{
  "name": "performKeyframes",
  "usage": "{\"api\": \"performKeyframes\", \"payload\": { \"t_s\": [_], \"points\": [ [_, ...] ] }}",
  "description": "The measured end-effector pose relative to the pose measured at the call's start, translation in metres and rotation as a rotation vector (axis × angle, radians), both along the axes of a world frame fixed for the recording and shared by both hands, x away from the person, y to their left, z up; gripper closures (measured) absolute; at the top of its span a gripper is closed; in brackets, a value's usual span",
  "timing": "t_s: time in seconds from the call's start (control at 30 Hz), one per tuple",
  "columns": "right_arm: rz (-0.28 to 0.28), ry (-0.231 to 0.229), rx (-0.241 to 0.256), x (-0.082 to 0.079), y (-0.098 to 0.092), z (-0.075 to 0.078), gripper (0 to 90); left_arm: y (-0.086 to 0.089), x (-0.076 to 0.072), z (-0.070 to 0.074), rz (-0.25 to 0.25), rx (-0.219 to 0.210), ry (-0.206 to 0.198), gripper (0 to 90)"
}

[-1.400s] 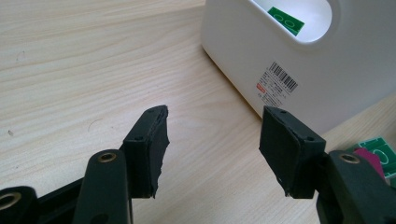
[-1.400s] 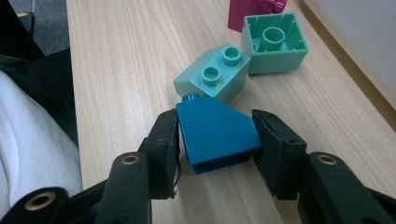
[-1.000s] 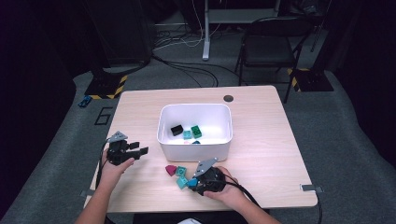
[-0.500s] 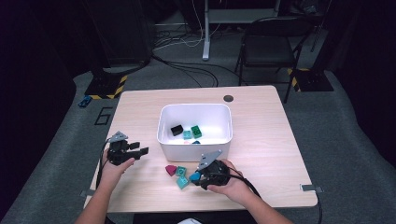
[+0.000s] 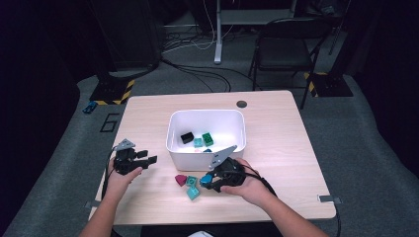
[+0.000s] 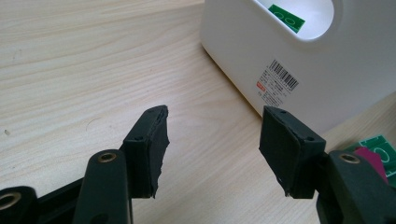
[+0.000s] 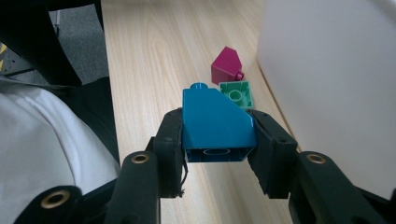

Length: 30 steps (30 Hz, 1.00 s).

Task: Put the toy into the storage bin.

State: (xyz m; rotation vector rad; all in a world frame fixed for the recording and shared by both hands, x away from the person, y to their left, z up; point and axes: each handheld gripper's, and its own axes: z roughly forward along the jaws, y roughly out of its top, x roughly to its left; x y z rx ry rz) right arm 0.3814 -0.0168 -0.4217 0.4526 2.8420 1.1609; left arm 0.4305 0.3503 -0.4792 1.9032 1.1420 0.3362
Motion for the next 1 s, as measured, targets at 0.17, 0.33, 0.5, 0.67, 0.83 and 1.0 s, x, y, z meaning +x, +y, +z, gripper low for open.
{"api": "performKeyframes", "payload": {
  "t_s": [0.17,0.33,0.5,0.67,0.83,1.0],
  "points": [
    [0.002,0.005,0.003,0.003,-0.001,0.018,58.2,0.000,0.000,0.000,0.001,0.000,-0.001,41.6],
    [0.006,-0.009,0.004,0.007,-0.003,0.035,58.2,0.001,0.000,0.000,0.004,-0.002,-0.002,41.6],
    [-0.005,-0.016,0.018,0.011,-0.004,0.051,58.2,0.001,0.000,0.000,0.004,-0.003,-0.001,41.6],
    [-0.019,-0.038,0.022,0.017,-0.004,0.066,58.2,0.001,0.000,0.000,0.004,-0.007,-0.002,41.6],
    [-0.029,-0.059,0.025,0.025,-0.004,0.077,58.2,0.001,0.000,0.000,0.003,-0.005,-0.005,41.6],
    [-0.048,-0.075,0.028,0.035,-0.004,0.085,58.2,0.001,0.000,0.000,0.003,-0.004,-0.004,41.6]
  ]
}}
